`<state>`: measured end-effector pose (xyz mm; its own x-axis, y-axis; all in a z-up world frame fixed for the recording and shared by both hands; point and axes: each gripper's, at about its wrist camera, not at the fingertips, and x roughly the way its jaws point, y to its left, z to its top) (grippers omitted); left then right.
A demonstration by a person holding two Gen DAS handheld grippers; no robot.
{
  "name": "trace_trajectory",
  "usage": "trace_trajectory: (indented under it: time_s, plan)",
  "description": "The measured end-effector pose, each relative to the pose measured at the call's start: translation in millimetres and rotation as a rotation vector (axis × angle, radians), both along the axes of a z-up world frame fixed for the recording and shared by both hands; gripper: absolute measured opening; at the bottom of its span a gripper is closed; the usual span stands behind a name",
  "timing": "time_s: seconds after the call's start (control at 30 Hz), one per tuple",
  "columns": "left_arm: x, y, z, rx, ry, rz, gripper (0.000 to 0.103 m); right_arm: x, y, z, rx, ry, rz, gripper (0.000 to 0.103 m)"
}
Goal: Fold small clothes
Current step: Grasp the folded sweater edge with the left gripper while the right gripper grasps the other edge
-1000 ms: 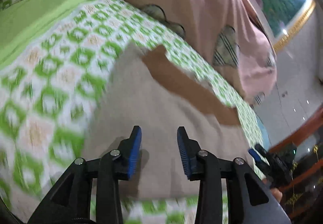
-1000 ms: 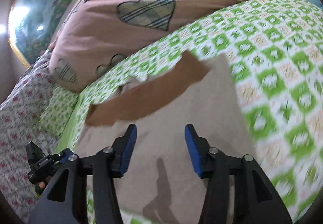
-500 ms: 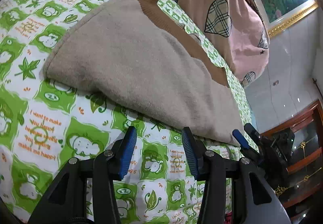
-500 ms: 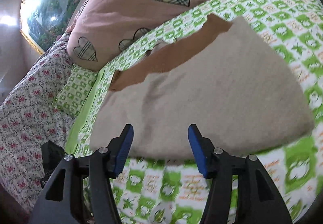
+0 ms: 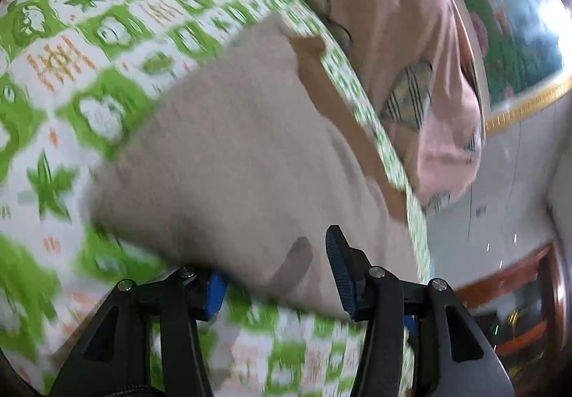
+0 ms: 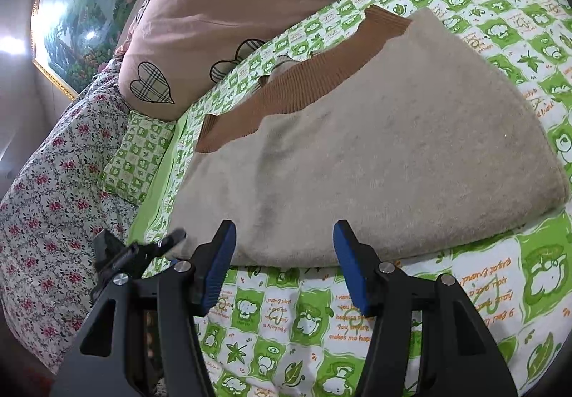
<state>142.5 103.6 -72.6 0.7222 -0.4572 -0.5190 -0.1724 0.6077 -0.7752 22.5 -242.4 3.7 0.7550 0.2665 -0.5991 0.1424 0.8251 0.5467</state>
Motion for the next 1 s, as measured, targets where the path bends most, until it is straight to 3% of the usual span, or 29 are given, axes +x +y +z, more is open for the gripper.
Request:
trace_trajectory:
  time_s: [0.13, 0.23, 0.27, 0.4, 0.57, 0.67, 0.8, 0.87, 1.0]
  plan:
    - [20, 9, 4, 0.057, 0.002, 0.079, 0.044, 2, -1, 4, 0.0, -0.004, 0.0, 0.058]
    - [29, 18, 7, 0.07, 0.005, 0.125, 0.028, 4, -5, 5, 0.011, -0.005, -0.003, 0.058]
    - [31, 19, 10, 0.085, -0.004, 0.131, 0.017, 5, -6, 7, 0.011, -0.008, -0.003, 0.058]
    - [30, -4, 47, 0.238, -0.081, 0.101, 0.011, 7, -17, 14, 0.015, -0.027, -0.001, 0.058]
    - [30, -70, 100, 0.341, -0.246, -0.077, 0.01, 10, -44, 30, 0.022, -0.056, -0.021, 0.058]
    - [33, -115, 112, 0.36, -0.302, -0.205, 0.01, 18, -64, 36, 0.063, -0.051, -0.008, 0.058]
    - [36, -169, 99, 0.395, -0.309, -0.347, 0.01, 37, -87, 37, 0.149, -0.028, 0.038, 0.063]
    - [40, -185, 83, 0.386, -0.277, -0.395, 0.01, 53, -93, 33, 0.199, -0.004, 0.076, 0.077]
    - [41, -188, 58, 0.343, -0.215, -0.419, 0.01, 86, -87, 19, 0.257, 0.058, 0.152, 0.077]
